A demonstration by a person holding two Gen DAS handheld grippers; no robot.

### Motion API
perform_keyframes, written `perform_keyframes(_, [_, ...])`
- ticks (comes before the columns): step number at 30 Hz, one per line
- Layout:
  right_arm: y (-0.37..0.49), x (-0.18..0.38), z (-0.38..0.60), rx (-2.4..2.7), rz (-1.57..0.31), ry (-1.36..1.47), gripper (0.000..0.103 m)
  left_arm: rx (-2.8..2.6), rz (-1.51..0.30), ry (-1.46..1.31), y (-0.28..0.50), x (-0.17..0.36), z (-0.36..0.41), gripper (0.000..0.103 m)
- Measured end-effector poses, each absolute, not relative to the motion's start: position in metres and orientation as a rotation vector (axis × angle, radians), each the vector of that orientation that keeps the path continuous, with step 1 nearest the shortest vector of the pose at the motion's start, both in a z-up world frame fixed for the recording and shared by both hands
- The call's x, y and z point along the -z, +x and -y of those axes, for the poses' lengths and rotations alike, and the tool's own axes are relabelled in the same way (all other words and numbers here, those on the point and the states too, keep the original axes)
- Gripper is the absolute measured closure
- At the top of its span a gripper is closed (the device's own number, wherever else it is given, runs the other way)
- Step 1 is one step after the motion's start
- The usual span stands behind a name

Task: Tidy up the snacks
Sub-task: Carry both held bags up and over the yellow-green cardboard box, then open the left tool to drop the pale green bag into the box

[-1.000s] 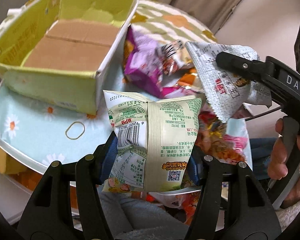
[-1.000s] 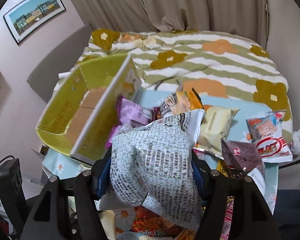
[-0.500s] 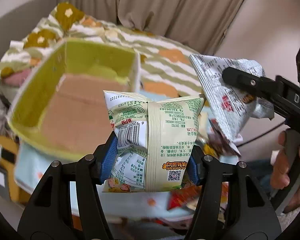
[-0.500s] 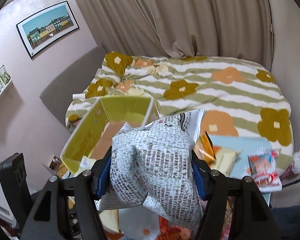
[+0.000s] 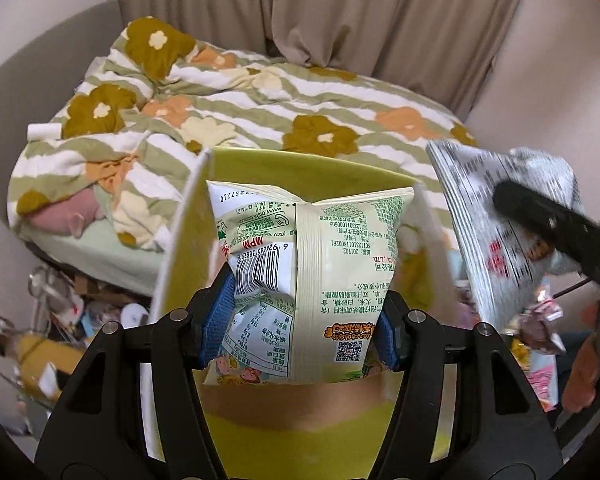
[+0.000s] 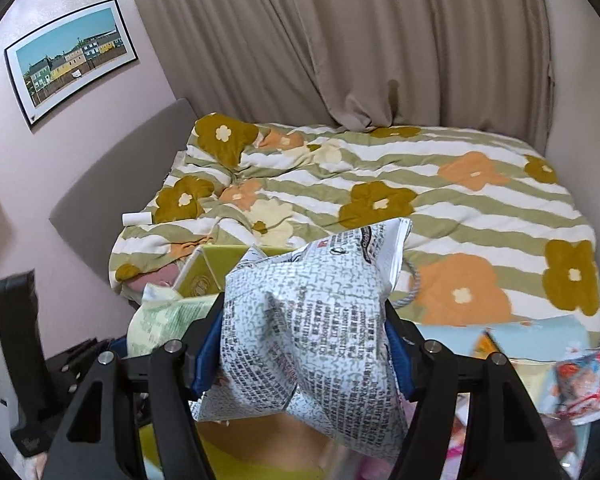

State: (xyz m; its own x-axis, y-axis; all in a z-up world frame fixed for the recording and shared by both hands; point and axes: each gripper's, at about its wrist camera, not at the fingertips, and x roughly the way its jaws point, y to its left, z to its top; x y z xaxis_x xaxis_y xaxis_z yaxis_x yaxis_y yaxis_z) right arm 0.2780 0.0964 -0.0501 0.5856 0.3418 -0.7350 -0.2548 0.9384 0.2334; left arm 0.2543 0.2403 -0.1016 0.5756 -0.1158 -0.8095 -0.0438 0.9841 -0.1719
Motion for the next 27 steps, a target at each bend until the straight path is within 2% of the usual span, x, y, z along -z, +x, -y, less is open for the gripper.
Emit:
perform_keyframes(8, [0.302, 0.09, -0.122, -0.279, -0.986, 0.088, 0.039, 0.076, -1.044, -0.11, 0.306, 0.145, -0.259, 0.043])
perform_keyframes(9, [0.302, 0.093, -0.122, -0.271, -0.994, 0.088, 0.039, 0.073, -1.055, -0.106, 0.31, 0.149, -0.259, 0.038])
perform_keyframes(10, [0.302, 0.095, -0.122, -0.265, -0.998, 0.085, 0.039, 0.075, -1.065, -0.108, 0.312, 0.152, -0.26, 0.024])
perform_keyframes(11, [0.303, 0.096, -0.123, -0.257, -1.003, 0.078, 0.039, 0.087, -1.065, -0.116, 0.313, 0.154, -0.26, 0.018])
perform_keyframes(12, [0.302, 0.098, -0.123, -0.246, -1.006, 0.068, 0.039, 0.093, -1.061, -0.126, 0.313, 0.154, -0.263, 0.003])
perform_keyframes(13, [0.302, 0.099, -0.122, -0.233, -1.008, 0.056, 0.039, 0.088, -1.049, -0.127, 0.312, 0.154, -0.264, 0.0])
perform_keyframes(27, [0.305, 0.098, -0.124, -0.236, -0.984, 0.014, 0.039, 0.082, -0.976, -0.106, 0.269, 0.117, -0.266, 0.0])
